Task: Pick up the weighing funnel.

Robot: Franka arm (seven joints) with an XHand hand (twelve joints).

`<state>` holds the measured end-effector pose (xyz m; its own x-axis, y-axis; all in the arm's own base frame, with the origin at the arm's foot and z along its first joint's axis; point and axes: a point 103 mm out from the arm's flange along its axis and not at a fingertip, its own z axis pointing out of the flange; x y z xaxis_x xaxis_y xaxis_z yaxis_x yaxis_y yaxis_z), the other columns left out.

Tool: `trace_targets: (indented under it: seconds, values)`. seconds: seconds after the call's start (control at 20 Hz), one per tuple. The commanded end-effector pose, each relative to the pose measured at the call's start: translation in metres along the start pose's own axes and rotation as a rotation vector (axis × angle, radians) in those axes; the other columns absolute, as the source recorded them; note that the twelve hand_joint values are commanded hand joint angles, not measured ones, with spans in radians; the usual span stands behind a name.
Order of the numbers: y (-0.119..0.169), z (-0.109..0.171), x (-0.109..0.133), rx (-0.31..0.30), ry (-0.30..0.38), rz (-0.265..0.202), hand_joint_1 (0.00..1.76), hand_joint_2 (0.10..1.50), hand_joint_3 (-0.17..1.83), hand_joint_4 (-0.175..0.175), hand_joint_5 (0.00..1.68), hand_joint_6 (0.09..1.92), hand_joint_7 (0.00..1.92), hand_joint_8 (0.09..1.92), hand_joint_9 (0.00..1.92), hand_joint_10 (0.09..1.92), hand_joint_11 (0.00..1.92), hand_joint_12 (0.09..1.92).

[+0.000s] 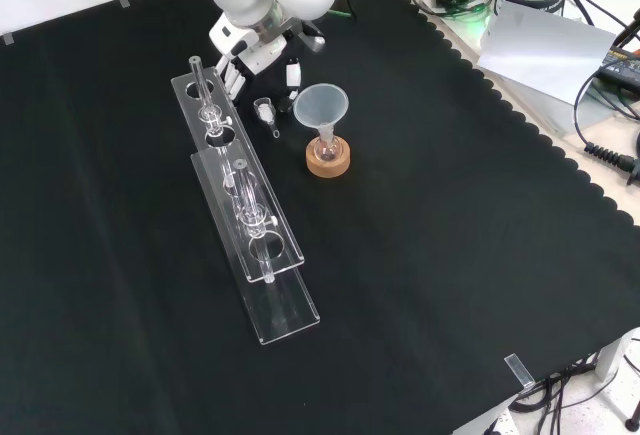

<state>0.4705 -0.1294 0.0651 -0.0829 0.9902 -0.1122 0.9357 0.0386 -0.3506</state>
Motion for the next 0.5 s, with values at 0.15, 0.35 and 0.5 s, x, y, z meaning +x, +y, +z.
trace_targets:
  seconds: [0.15,0.35,0.5]
  values:
    - [0.0008,0.0039,0.0002,-0.005,0.006,-0.006,0.86,0.61,0.54,-0.029,0.55,0.68,0.6,0.76,0.77,0.58,0.39,1.38]
    - [0.0008,0.0079,0.0008,-0.01,0.012,-0.013,0.86,0.61,0.54,-0.02,0.61,0.75,0.63,0.75,0.79,0.58,0.39,1.37]
    - [0.0004,0.0093,0.0026,-0.011,0.015,-0.018,0.86,0.62,0.55,-0.013,0.64,0.77,0.65,0.75,0.8,0.57,0.4,1.37]
